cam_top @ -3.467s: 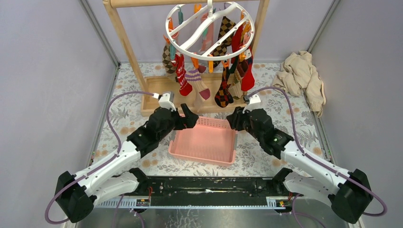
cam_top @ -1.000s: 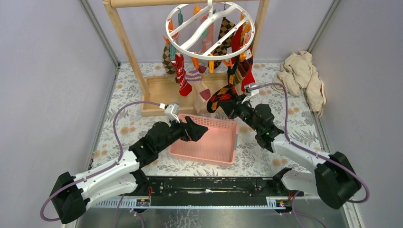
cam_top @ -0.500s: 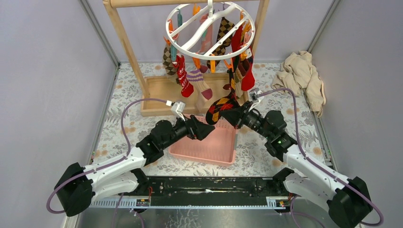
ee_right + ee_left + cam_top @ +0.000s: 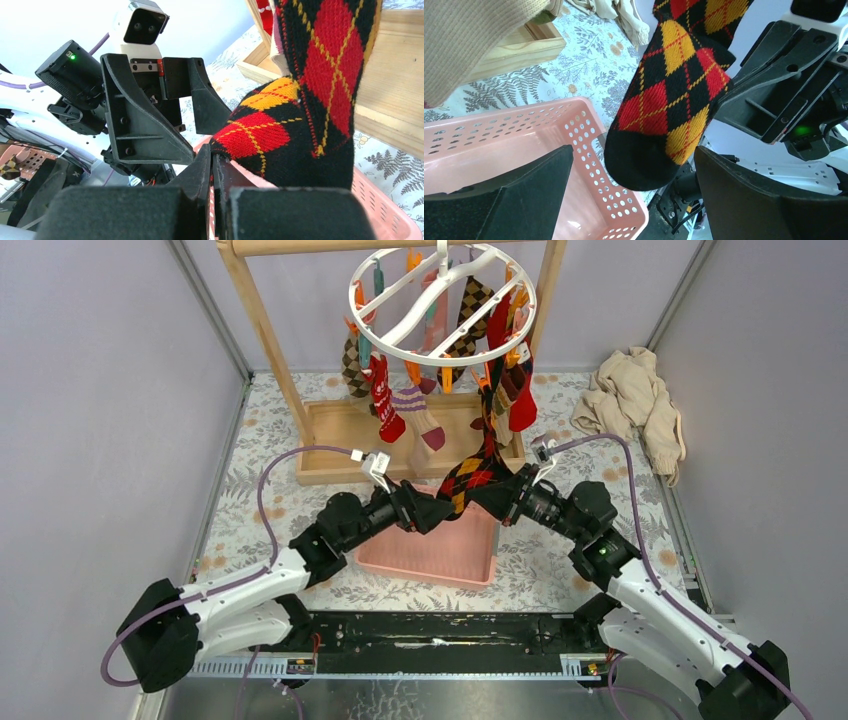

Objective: Remove the socks clipped to the hanger
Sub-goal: Remove the sock from the hanger.

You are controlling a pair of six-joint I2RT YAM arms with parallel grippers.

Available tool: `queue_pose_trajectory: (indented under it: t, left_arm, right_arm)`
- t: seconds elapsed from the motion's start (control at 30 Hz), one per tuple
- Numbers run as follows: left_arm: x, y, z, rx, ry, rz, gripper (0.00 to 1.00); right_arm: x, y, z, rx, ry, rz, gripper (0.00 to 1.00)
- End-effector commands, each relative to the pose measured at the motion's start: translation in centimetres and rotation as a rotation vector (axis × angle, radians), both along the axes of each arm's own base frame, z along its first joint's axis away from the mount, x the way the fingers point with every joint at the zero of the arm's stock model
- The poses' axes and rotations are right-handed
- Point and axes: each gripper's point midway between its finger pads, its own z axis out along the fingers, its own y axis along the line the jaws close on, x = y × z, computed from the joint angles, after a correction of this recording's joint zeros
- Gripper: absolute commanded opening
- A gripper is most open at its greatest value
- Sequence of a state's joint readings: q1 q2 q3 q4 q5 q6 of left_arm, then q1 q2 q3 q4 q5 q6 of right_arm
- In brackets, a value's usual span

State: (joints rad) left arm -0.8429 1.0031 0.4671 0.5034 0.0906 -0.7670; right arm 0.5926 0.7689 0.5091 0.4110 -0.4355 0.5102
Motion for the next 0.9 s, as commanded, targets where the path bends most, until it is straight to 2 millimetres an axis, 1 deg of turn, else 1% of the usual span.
queue_pose_trajectory:
  t: [0.0, 0.1, 0.13, 0.23, 0.27, 0.3, 0.4, 0.5, 0.53, 0.7, 0.73, 0.77, 0.8, 0.83, 0.87]
  left_arm:
    - [0.0, -0.7, 2.5, -0.093, -0.055, -0.020, 0.99]
    - [-0.2, -1.0, 2.9, -0.115, -0.062, -0.038, 0.97]
    - [-0.3, -1.1, 3.0, -0.120, -0.065, -0.043, 0.93]
    - [-0.4, -1.3, 3.0, -0.117, -0.065, -0.059, 0.71]
    - [-0.5, -1.5, 3.0, -0.114, -0.063, -0.067, 0.59]
    - [-0.5, -1.6, 2.9, -0.109, -0.060, -0.075, 0.51]
    - [-0.6, -1.9, 2.6, -0.098, -0.049, -0.091, 0.30]
    - [-0.6, -2.0, 2.4, -0.091, -0.036, -0.092, 0.06]
    - [-0.6, -1.9, 2.4, -0.091, -0.034, -0.090, 0.00]
    - [-0.9, -1.6, 2.9, -0.088, -0.027, -0.091, 0.00]
    - [-1.0, -1.6, 3.1, -0.083, -0.026, -0.092, 0.00]
    - [-1.1, -1.5, 3.3, -0.076, -0.023, -0.093, 0.00]
    - [-1.1, -1.4, 3.5, -0.069, -0.022, -0.091, 0.00]
    - [-1.1, -1.3, 3.7, -0.064, -0.021, -0.089, 0.00]
    - [-1.1, -1.2, 3.9, -0.058, -0.022, -0.085, 0.00]
  right_arm:
    - [-0.8, 0.1, 1.3, 0.033, -0.021, 0.038, 0.00]
    - [-0.8, 0.2, 1.3, 0.037, -0.019, 0.040, 0.00]
    - [-0.8, 0.2, 1.2, 0.038, -0.018, 0.041, 0.00]
    - [-0.8, 0.1, 1.0, 0.036, -0.015, 0.037, 0.00]
    - [-0.8, 0.1, 1.0, 0.037, -0.016, 0.037, 0.00]
    - [-0.8, 0.1, 0.9, 0.037, -0.015, 0.036, 0.00]
    - [-0.7, 0.2, 0.7, 0.035, -0.008, 0.037, 0.00]
    - [-0.6, 0.2, 0.5, 0.032, -0.002, 0.036, 0.00]
    - [-0.6, 0.2, 0.5, 0.032, -0.002, 0.034, 0.00]
    - [-0.4, 0.1, 0.2, 0.019, 0.009, 0.022, 0.00]
    - [-0.3, 0.0, 0.1, 0.011, 0.012, 0.014, 0.07]
    - [-0.1, -0.1, -0.1, 0.000, 0.019, 0.002, 0.17]
    - [0.1, -0.3, -0.2, -0.011, 0.020, -0.014, 0.25]
    - [0.2, -0.5, -0.3, -0.028, 0.022, -0.029, 0.30]
    - [0.5, -0.7, -0.2, -0.043, 0.022, -0.051, 0.38]
